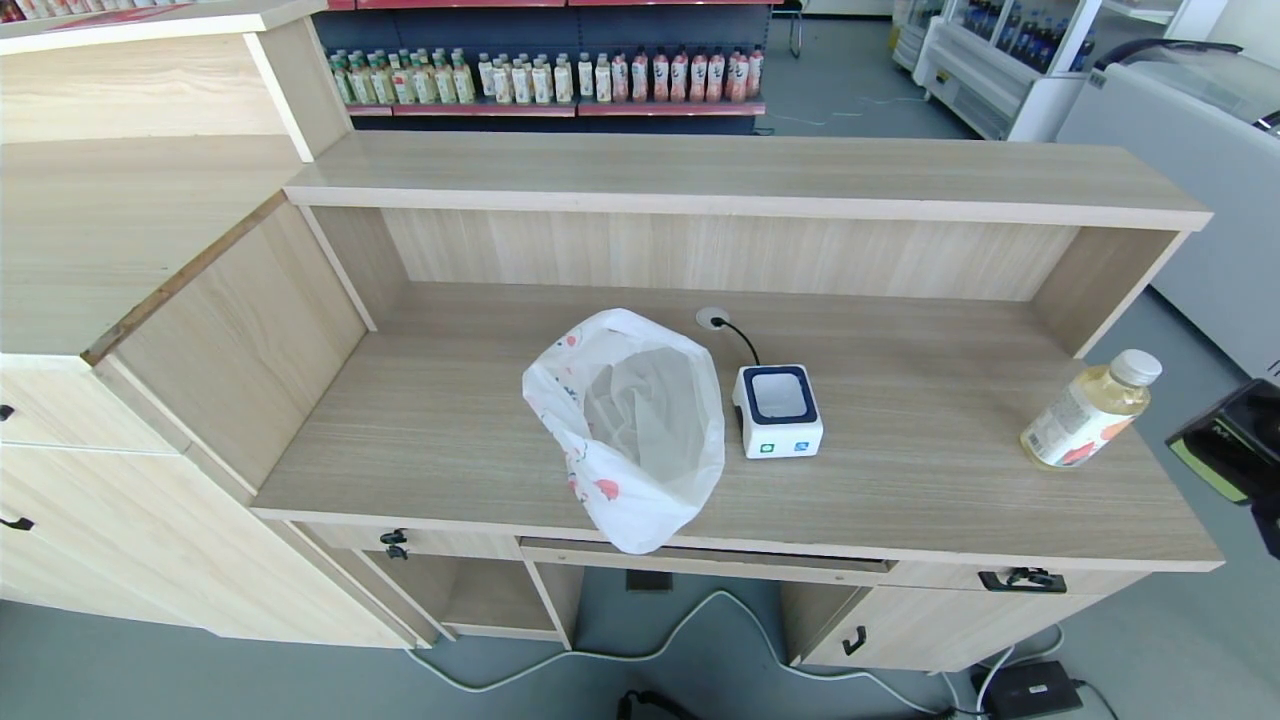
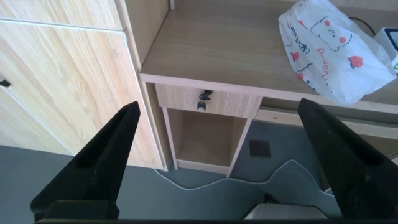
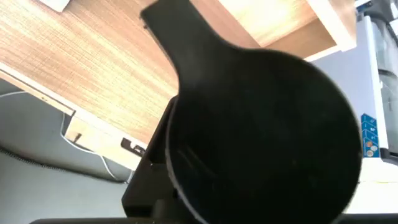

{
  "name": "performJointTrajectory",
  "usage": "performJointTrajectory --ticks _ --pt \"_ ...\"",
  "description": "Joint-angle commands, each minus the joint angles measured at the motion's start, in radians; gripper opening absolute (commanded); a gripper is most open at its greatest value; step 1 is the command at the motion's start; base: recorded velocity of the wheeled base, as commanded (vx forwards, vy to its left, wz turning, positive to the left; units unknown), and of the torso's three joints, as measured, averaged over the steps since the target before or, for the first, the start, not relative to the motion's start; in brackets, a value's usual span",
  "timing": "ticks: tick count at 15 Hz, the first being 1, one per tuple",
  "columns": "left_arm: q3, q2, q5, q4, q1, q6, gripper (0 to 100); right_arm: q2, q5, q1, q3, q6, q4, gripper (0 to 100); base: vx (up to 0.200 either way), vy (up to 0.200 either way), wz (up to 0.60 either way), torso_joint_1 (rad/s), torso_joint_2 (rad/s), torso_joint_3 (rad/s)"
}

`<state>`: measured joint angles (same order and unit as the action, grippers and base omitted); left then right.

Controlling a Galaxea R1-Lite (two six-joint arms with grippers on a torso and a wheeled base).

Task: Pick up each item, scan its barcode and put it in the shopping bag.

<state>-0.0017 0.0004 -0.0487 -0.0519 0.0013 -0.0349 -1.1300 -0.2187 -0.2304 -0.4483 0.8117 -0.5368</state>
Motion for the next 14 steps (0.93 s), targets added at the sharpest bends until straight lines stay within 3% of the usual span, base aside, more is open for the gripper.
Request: performJointTrajectory --ticks 1,2,5,8,10,12,14 --pt "0.0 0.0 0.0 0.0 0.0 0.0 100 -0.016 -0.018 -0.001 -0.001 -0.02 -0.003 0 0.0 0.0 0.0 0.0 0.0 0.0" --pt "0.0 0.0 0.0 0.0 0.0 0.0 100 -0.022 -0.082 0.0 -0.001 -0.045 0.0 0 0.0 0.0 0.6 0.012 0.01 0.002" --pt "0.0 0.0 0.0 0.0 0.0 0.0 100 -0.068 -0.074 0.066 -0.044 -0.135 -0.002 0 0.0 0.0 0.6 0.001 0.0 0.002" --pt "0.0 0.0 0.0 0.0 0.0 0.0 100 -0.255 0.056 0.2 -0.254 -0.296 -0.002 0 0.0 0.0 0.6 0.002 0.01 0.001" --pt "0.0 0.0 0.0 0.0 0.0 0.001 100 -0.422 0.053 0.237 -0.368 -0.476 -0.005 0 0.0 0.0 0.6 0.0 0.0 0.0" --pt "0.0 0.0 0.0 0.0 0.0 0.0 100 -0.55 0.044 0.28 -0.469 -0.75 -0.017 0 0.0 0.0 0.0 0.0 0.0 0.0" --pt "0.0 0.0 0.0 0.0 0.0 0.0 100 -0.628 -0.013 0.296 -0.53 -0.936 -0.028 0 0.0 0.0 0.0 0.0 0.0 0.0"
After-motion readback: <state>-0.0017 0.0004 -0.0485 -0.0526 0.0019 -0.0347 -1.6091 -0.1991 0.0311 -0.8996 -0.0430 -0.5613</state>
